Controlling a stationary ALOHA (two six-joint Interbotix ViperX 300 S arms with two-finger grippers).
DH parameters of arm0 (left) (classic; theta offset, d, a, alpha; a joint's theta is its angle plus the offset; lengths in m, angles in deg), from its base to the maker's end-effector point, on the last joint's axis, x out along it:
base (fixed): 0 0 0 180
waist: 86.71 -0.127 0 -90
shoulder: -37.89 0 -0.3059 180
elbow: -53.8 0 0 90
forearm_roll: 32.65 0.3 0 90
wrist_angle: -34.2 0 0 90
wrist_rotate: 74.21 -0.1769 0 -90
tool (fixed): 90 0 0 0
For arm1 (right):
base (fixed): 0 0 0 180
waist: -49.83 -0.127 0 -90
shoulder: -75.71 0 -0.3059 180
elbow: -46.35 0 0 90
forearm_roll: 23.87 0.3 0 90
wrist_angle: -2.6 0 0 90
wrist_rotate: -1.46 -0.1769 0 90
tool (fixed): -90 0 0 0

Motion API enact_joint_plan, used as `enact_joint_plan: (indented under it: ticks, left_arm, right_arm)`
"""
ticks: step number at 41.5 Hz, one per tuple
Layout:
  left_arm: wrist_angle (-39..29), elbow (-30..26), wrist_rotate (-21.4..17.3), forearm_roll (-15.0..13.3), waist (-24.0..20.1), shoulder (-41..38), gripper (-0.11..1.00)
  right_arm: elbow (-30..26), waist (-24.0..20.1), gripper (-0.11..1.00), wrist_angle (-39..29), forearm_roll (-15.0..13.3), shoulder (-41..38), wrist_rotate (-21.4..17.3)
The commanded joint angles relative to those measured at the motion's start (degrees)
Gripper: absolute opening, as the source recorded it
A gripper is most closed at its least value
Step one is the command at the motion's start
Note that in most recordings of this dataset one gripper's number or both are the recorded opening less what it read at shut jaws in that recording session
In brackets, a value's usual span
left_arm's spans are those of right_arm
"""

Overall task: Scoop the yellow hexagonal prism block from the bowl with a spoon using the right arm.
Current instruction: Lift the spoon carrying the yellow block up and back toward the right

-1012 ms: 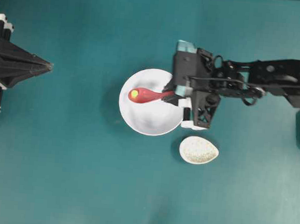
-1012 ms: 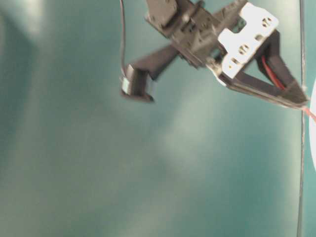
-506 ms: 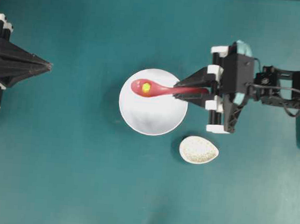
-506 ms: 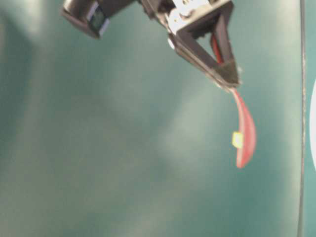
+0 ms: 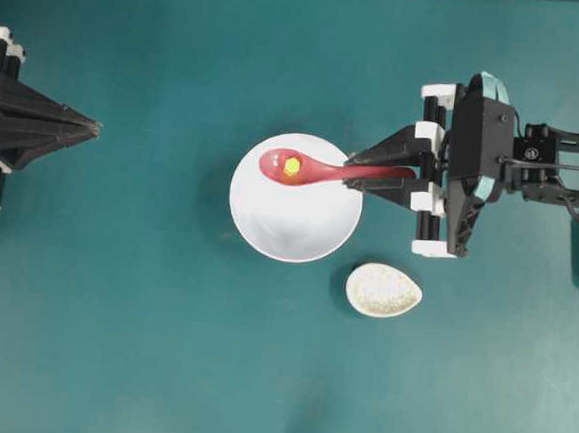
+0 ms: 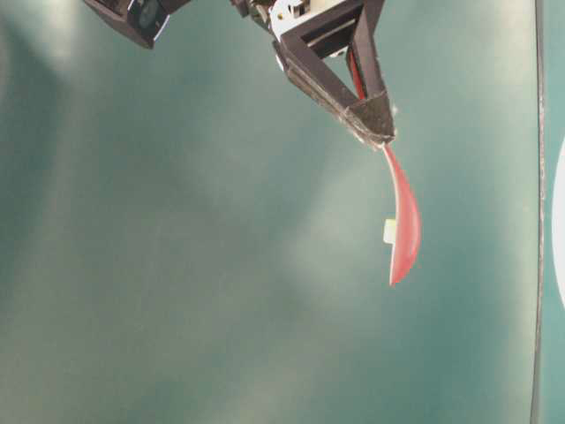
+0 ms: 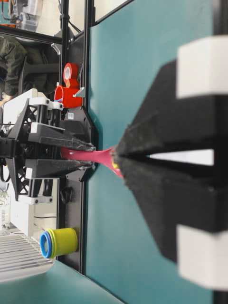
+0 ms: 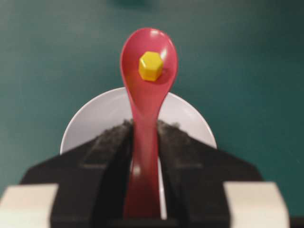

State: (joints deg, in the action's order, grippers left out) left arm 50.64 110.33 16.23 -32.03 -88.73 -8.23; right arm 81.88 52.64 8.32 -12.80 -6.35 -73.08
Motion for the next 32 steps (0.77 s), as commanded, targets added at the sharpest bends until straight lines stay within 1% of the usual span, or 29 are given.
enact_joint_plan:
  ticks: [1, 8, 23, 32]
  left_arm:
    - [0.09, -1.49, 0.00, 0.18, 0.00, -0.35, 0.00]
    - [-0.97, -1.49, -0.70, 0.18, 0.00, -0.35, 0.00]
    - [-3.78, -1.49, 0.00, 0.18, 0.00, -0.35, 0.00]
    - [-4.13, -1.49, -0.09, 0.18, -0.09, -0.35, 0.00]
  right_arm:
    - [-1.14, -0.09, 0.23, 0.00, -0.09, 1.32, 0.00]
    - [-1.14, -0.09, 0.23, 0.26, -0.09, 1.41, -0.18]
    - [-1.58, -0.18, 0.23, 0.00, -0.09, 1.41, -0.26]
    - [-1.58, -0.18, 0.23, -0.53, -0.09, 1.41, -0.44]
